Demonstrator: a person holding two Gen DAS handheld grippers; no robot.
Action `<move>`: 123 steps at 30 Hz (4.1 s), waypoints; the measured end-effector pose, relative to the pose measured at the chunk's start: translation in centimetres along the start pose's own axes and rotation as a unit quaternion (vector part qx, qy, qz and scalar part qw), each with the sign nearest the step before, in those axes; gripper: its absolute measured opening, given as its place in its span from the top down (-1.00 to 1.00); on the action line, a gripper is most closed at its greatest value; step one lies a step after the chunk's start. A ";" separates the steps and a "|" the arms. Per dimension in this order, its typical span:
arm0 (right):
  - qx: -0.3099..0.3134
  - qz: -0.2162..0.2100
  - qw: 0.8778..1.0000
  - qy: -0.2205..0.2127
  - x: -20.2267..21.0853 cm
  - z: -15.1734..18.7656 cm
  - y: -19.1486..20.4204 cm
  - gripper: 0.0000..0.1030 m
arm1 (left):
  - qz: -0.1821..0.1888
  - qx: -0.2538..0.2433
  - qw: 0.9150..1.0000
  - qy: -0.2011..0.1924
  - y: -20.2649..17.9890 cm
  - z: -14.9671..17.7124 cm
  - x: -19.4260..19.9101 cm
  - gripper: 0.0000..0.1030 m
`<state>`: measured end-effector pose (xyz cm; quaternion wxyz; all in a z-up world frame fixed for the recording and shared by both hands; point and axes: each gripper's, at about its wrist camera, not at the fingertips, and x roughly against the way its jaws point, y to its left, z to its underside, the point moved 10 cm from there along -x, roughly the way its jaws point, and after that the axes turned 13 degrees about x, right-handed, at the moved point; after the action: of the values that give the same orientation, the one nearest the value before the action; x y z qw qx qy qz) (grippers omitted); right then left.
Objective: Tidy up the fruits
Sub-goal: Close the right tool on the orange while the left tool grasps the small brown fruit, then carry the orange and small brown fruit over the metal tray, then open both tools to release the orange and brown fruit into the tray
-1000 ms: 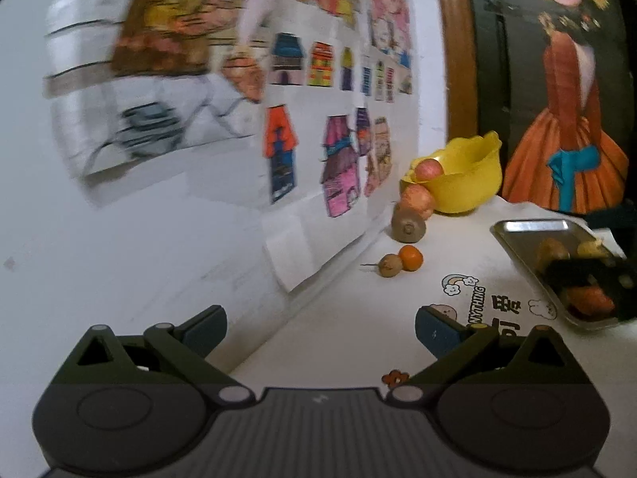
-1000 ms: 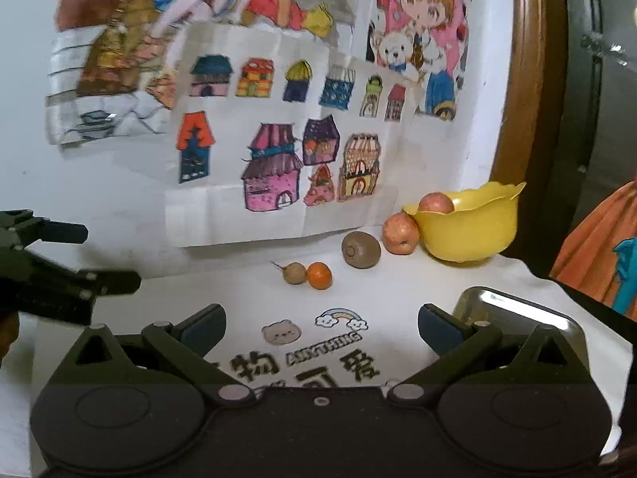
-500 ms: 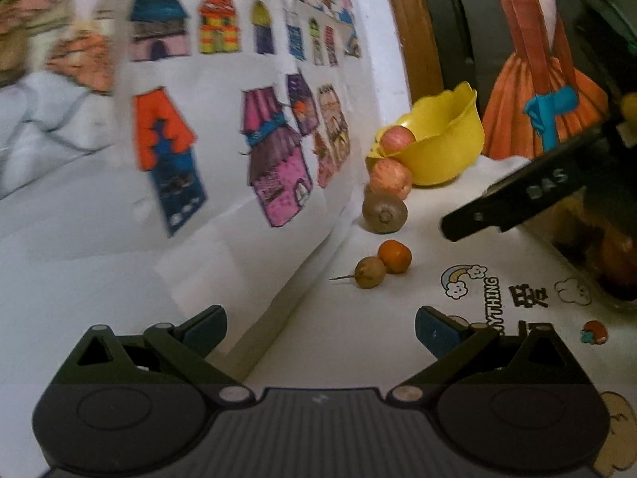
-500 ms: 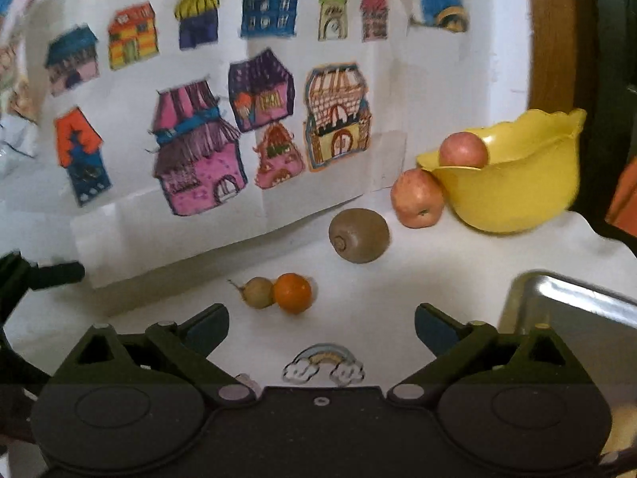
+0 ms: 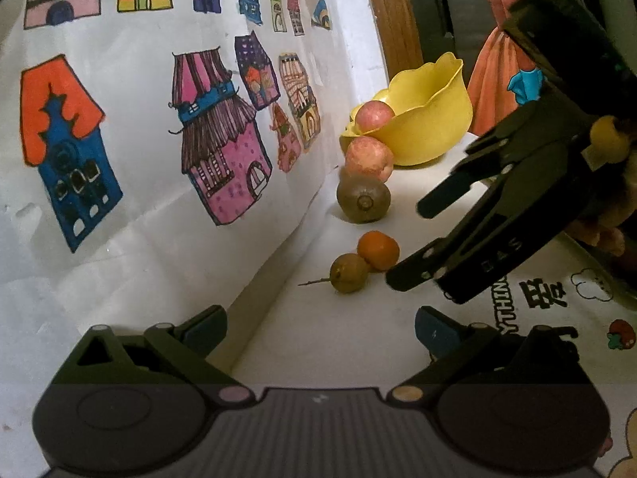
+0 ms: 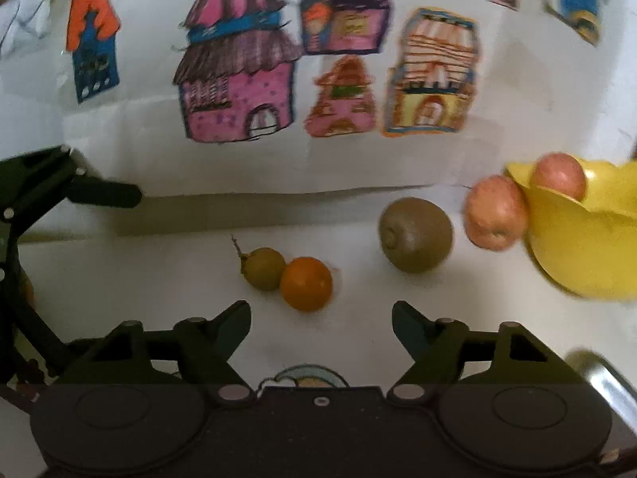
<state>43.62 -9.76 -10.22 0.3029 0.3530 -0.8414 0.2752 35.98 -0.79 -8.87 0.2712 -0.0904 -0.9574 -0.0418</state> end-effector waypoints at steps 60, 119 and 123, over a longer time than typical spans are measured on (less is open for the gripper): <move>-0.110 0.120 0.986 -0.022 19.1 9.2 -6.0 0.36 | 0.083 0.034 0.995 0.047 -8.8 -2.5 -3.1 0.44; -0.127 0.192 0.969 -0.084 27.3 17.5 -3.4 -0.50 | 0.135 0.052 0.989 -0.002 -23.6 -6.6 1.9 -0.87; -0.140 0.201 0.965 -0.097 28.6 17.4 -2.3 -0.74 | 0.128 0.066 0.989 -0.014 -22.1 -6.7 3.8 -0.99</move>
<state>23.70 -35.17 -1.11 0.2042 0.1560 -0.9506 0.1744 31.91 -22.70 -1.92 0.2659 -0.1946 -0.9424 0.0583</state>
